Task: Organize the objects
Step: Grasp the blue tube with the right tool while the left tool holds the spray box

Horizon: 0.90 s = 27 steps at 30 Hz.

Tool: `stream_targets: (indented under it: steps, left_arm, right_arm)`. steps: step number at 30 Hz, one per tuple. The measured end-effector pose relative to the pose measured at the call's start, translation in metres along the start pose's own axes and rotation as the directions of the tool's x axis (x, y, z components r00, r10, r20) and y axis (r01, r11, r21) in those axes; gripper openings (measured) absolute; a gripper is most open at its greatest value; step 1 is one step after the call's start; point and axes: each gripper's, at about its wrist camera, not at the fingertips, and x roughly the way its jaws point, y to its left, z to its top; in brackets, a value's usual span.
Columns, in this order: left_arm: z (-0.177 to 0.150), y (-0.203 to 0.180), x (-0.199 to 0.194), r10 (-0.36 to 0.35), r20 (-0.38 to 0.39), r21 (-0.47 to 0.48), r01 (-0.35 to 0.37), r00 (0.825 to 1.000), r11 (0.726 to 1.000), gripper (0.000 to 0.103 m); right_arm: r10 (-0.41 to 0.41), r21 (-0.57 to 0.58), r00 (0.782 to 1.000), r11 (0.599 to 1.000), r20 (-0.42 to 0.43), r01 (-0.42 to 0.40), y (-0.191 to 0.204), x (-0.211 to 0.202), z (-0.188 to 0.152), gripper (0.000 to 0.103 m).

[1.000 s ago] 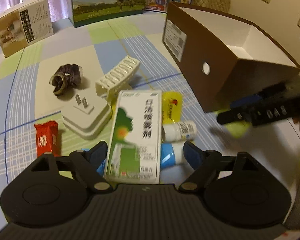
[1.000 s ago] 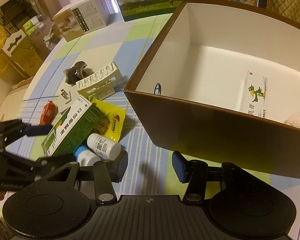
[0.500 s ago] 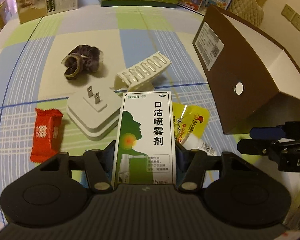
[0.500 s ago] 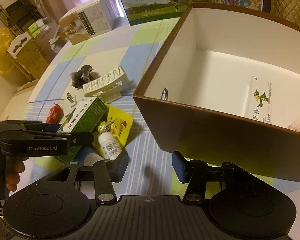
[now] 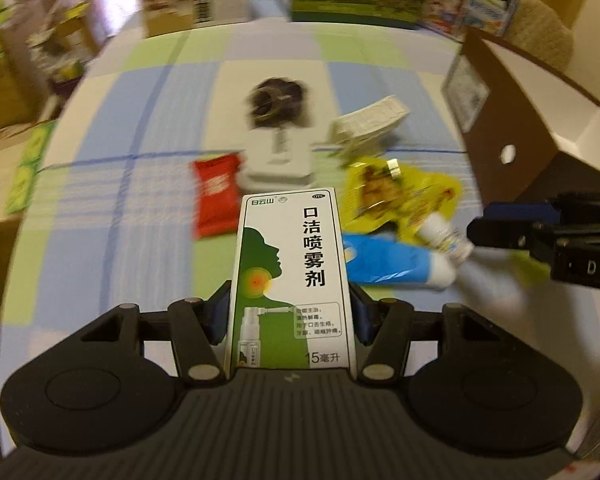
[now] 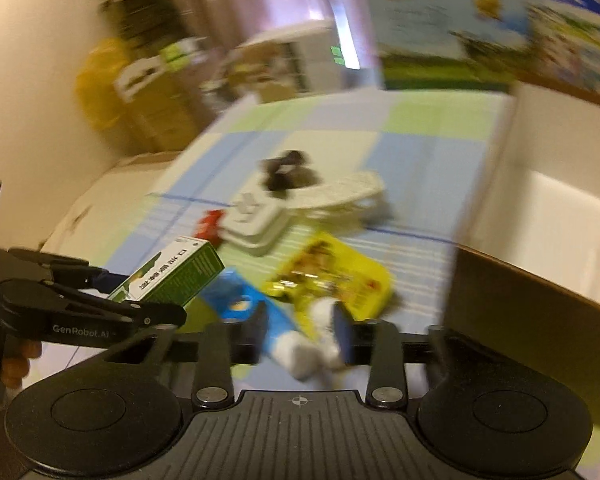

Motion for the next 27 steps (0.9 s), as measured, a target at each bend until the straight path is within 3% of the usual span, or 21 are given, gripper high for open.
stream_targets:
  steps: [4,8,12,18,21,27]
  left_arm:
    - [-0.015,0.020,-0.007,0.097,-0.012,-0.064,-0.097,0.995,0.993,0.053]
    - [-0.022,0.032,-0.003,0.152,-0.036,-0.120,-0.155,0.988,0.981,0.053]
    - [-0.027,0.032,0.006,0.164,-0.051,-0.122,-0.169,0.985,0.978,0.053]
    - [-0.032,0.031,0.013,0.159,-0.072,-0.133,-0.167,0.985,0.977,0.052]
    - [-0.031,0.031,0.015,0.169,-0.061,-0.135,-0.176,0.984,0.975,0.052]
    - [-0.031,0.030,0.016,0.168,-0.048,-0.132,-0.173,0.985,0.976,0.051]
  right_arm:
    - [0.014,-0.109,1.000,0.994,-0.012,-0.015,0.017,0.022,0.000,0.025]
    - [-0.037,-0.180,0.998,0.983,-0.055,0.026,0.025,0.044,-0.008,0.025]
    - [-0.068,-0.241,0.996,0.969,-0.066,0.051,0.025,0.054,-0.018,0.026]
    - [-0.055,-0.245,0.995,0.969,-0.079,0.034,0.029,0.053,-0.019,0.027]
    - [-0.072,-0.246,0.994,0.968,-0.085,0.049,0.030,0.057,-0.019,0.035]
    - [-0.023,-0.254,0.992,0.967,-0.122,-0.009,0.036,0.057,-0.027,0.036]
